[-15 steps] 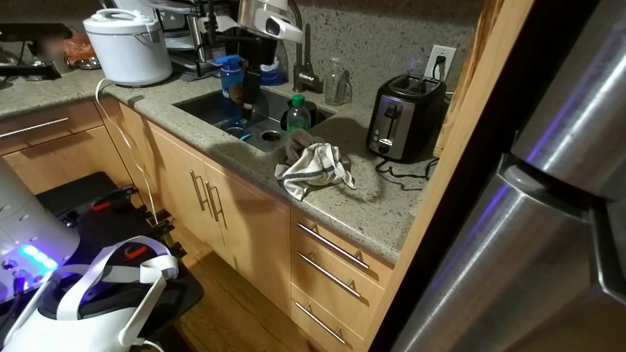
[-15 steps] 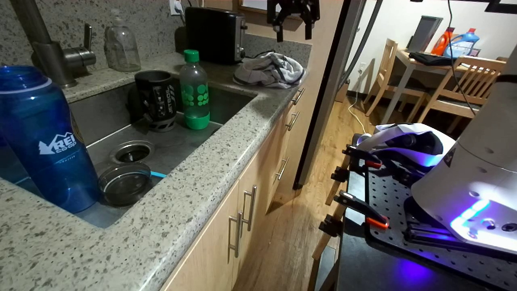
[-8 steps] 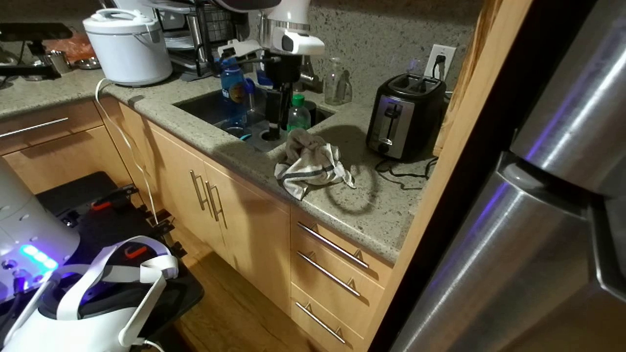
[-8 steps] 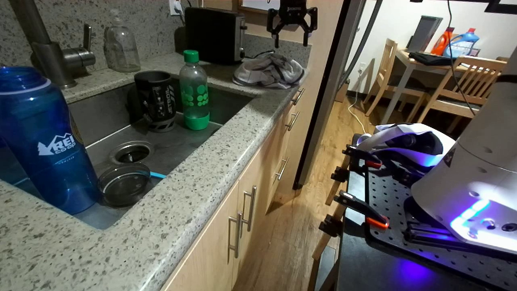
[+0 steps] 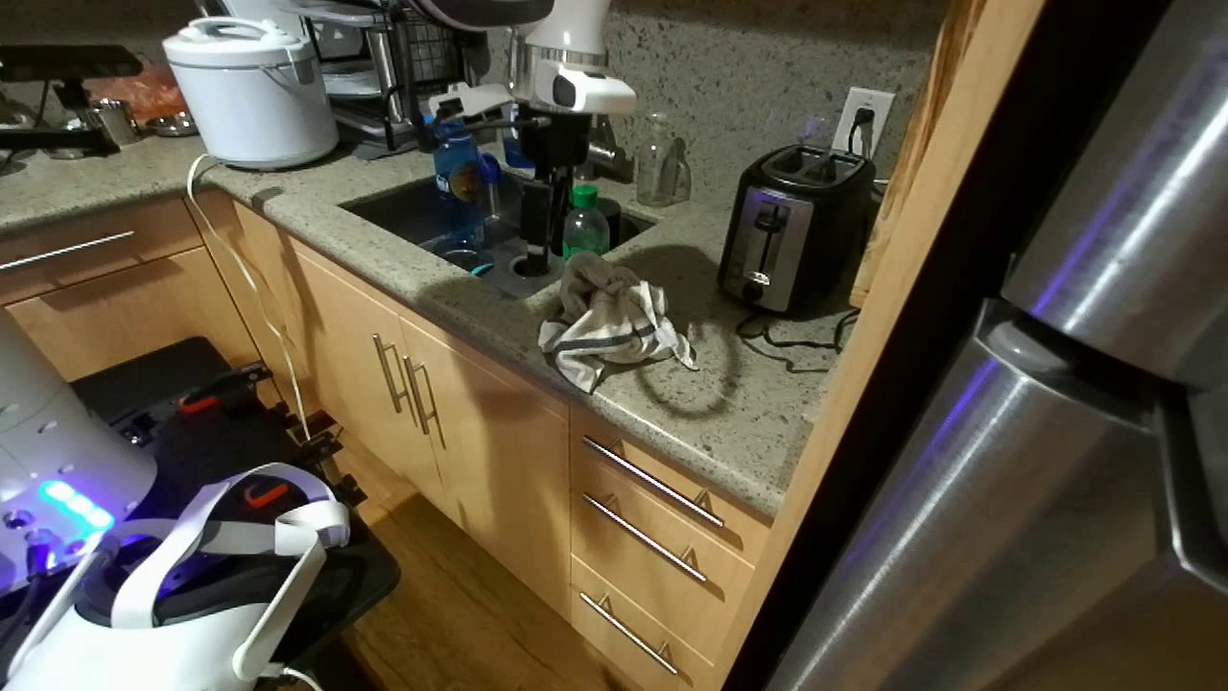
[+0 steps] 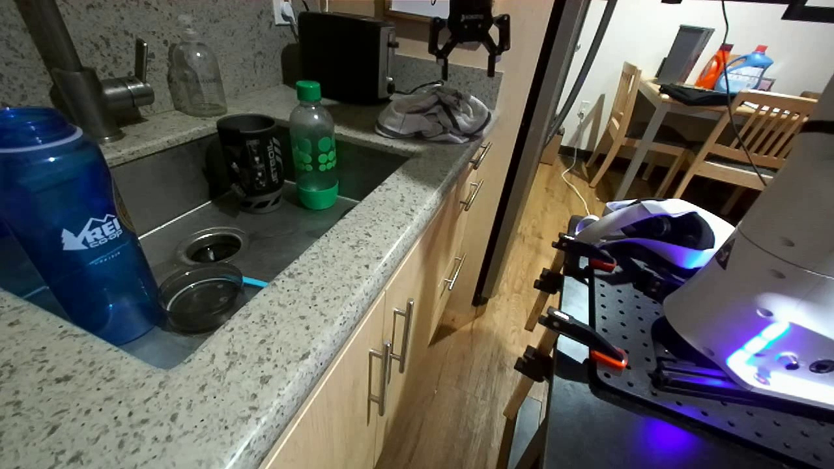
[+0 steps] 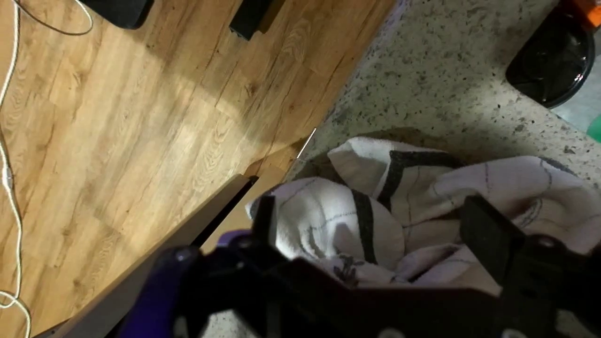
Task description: Use the cloth to wipe the right side of the counter
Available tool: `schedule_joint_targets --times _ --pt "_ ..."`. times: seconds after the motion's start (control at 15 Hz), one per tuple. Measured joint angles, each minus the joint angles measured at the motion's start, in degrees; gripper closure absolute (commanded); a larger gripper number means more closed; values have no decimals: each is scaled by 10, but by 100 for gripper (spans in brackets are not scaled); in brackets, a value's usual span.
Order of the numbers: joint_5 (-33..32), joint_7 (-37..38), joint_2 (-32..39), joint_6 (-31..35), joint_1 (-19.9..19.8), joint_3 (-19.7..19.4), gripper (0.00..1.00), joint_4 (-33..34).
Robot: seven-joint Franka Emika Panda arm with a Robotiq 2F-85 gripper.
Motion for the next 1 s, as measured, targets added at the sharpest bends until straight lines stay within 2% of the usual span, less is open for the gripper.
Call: schedule_joint_targets --times 0.33,0.6,1.0 --pt "1 2 44 1 1 0 0 23" --pt "6 21 80 28 0 -2 0 50" --pt "30 51 103 50 -1 -14 0 74"
